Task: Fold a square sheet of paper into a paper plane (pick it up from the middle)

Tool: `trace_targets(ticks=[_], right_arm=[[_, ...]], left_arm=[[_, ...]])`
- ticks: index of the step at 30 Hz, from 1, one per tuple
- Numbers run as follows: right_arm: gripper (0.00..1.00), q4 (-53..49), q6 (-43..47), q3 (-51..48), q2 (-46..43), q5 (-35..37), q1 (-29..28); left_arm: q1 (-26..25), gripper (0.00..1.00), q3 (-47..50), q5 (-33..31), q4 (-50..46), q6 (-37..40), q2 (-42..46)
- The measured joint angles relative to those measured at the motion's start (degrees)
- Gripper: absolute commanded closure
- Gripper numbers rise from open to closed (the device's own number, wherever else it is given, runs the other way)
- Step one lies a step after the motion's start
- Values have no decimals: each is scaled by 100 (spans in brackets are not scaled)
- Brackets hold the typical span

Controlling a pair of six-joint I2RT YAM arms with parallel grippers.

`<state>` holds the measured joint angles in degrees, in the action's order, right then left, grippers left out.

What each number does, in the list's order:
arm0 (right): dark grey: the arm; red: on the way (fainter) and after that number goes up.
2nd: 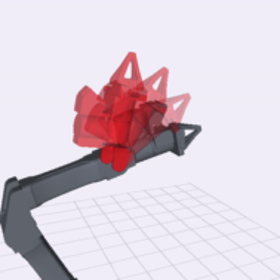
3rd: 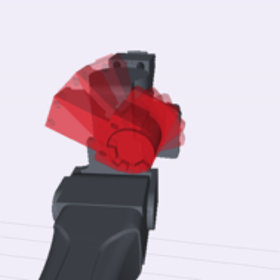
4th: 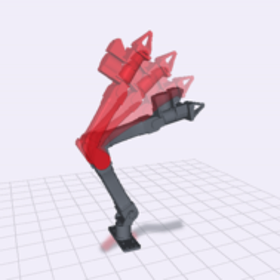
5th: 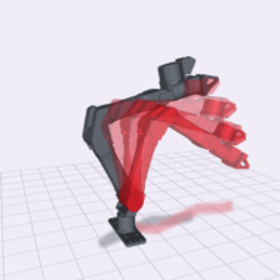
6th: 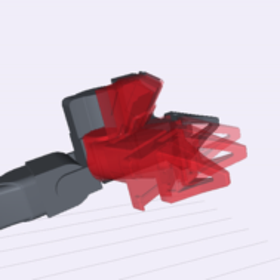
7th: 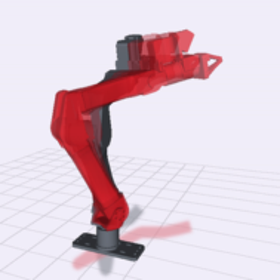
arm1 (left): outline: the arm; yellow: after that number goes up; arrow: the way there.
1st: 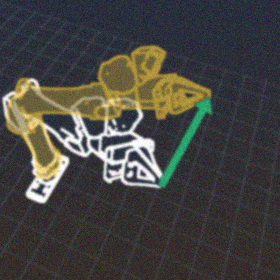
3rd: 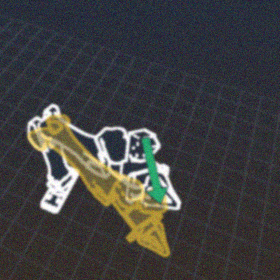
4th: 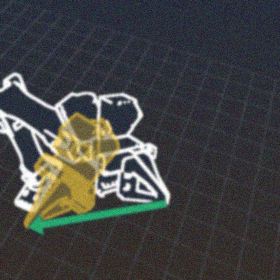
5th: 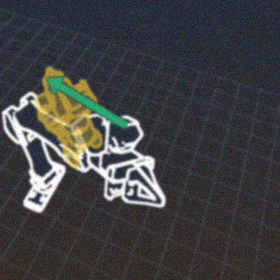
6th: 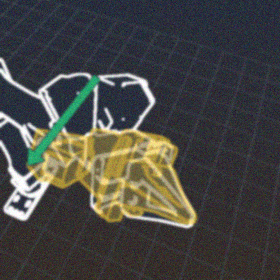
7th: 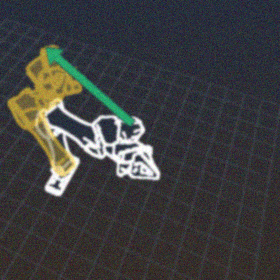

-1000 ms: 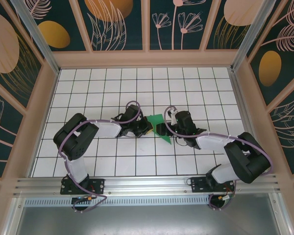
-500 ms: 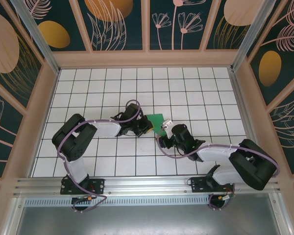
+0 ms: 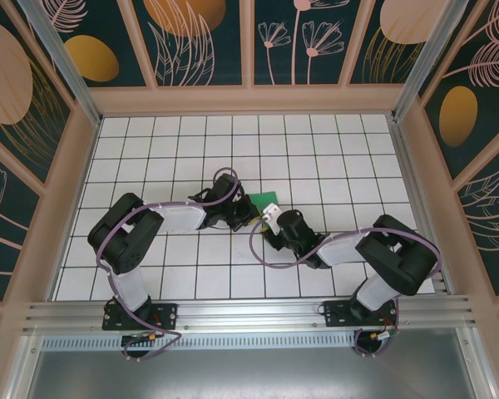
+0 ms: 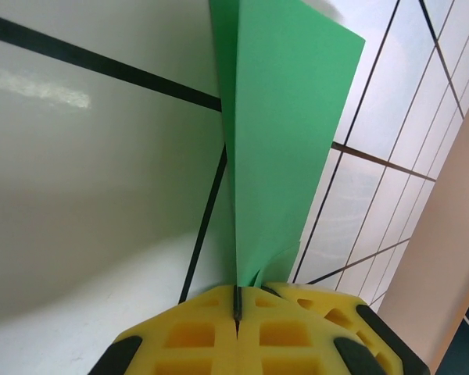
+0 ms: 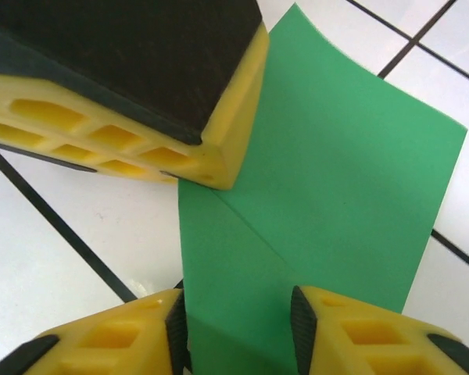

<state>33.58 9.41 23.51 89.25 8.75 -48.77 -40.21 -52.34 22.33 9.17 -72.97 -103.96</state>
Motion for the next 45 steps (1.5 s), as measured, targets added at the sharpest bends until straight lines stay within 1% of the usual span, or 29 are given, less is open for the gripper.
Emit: trace_targets(ticks=[6,9,12,14,19,22,25,28,32,38,40,45], right_arm=[[76,363,153,-13,11,46,2],[85,444,225,-13,44,44,2],[91,459,223,-13,74,15,17],[95,459,195,-13,76,-37,46],[99,457,-24,-13,74,-374,181],[100,457,-297,-11,66,-791,354],[100,452,-651,9,63,-1279,551],[100,415,-1091,129,66,-1775,734],[100,455,-1679,345,136,-2291,903],[100,566,-2505,579,597,-2970,1043],[100,627,-2761,579,695,-3187,1106],[100,997,-3469,579,800,-3698,1362]], left_arm=[[0,92,-92,-33,-107,4,13],[0,87,-122,-33,-164,28,50],[0,78,-173,-46,-256,90,74],[2,66,-271,-72,-409,168,79],[120,48,-404,-190,-616,310,273],[361,40,-396,-289,-732,413,581],[612,36,-284,-424,-728,485,973],[789,34,-35,-549,-708,546,1300],[813,34,487,-612,-444,566,1491],[813,44,1366,-448,267,540,1510],[813,48,1565,-374,520,518,1510],[813,53,1812,-210,1075,529,1510]])
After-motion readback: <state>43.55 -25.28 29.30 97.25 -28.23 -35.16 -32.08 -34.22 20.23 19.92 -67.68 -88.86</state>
